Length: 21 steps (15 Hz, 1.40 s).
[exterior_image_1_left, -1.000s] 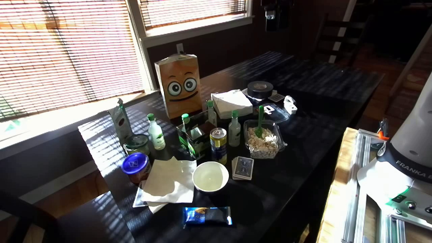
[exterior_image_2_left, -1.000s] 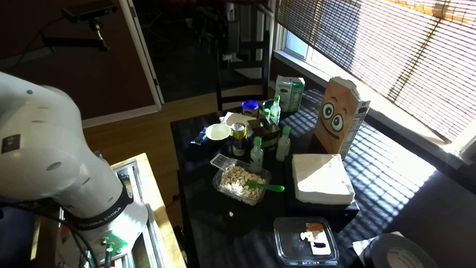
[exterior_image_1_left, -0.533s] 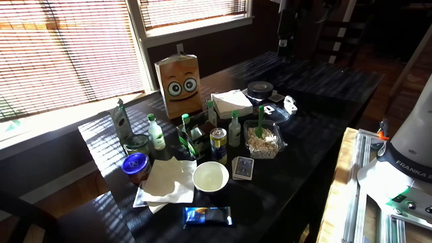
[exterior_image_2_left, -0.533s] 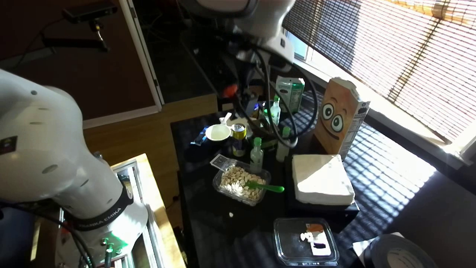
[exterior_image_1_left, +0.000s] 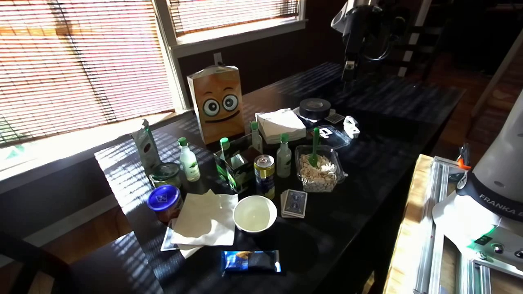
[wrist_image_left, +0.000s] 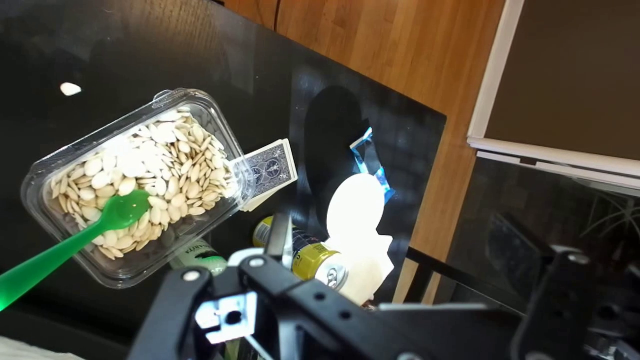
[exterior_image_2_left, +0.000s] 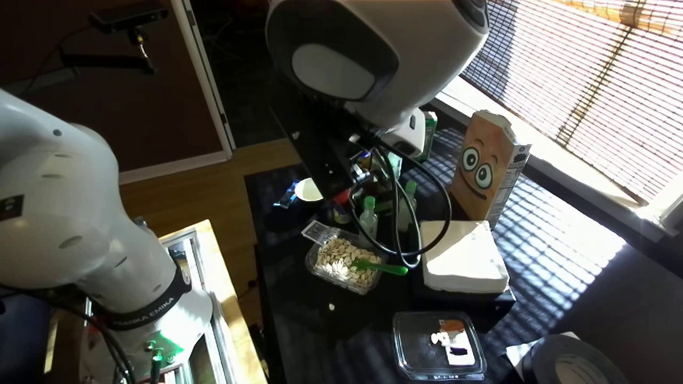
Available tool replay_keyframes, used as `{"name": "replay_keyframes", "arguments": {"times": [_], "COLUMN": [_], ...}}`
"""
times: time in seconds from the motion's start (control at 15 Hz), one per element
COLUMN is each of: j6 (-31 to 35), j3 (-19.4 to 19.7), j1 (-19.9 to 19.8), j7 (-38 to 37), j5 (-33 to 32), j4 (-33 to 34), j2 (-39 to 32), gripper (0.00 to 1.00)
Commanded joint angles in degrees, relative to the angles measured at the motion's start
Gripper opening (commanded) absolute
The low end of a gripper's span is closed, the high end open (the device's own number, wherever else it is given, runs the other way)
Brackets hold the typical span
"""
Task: Transfer a spoonful of contents from the right bowl to the left bowl
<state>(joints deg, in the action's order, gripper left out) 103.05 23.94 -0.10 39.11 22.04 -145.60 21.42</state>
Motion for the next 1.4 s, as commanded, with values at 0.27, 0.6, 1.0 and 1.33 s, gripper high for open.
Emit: {"name": "replay_keyframes", "arguments": {"times": [0.27, 0.6, 1.0, 1.33], "j6": [16.9, 24.8, 4.8, 2.6], "j3": [-1.3, -1.0, -4.9, -5.8], "j1": [-3.5, -5.9, -17.5, -20.5], "j7": [8.0, 20.7, 36.5, 35.5], "j5": [5.5, 14.0, 29.1, 26.8], "j4": [3.0, 8.0, 18.5, 18.6], "j2": [-10.2, -23.6, -39.5, -39.9], "gripper": [1.0, 1.0, 1.0, 1.0]}}
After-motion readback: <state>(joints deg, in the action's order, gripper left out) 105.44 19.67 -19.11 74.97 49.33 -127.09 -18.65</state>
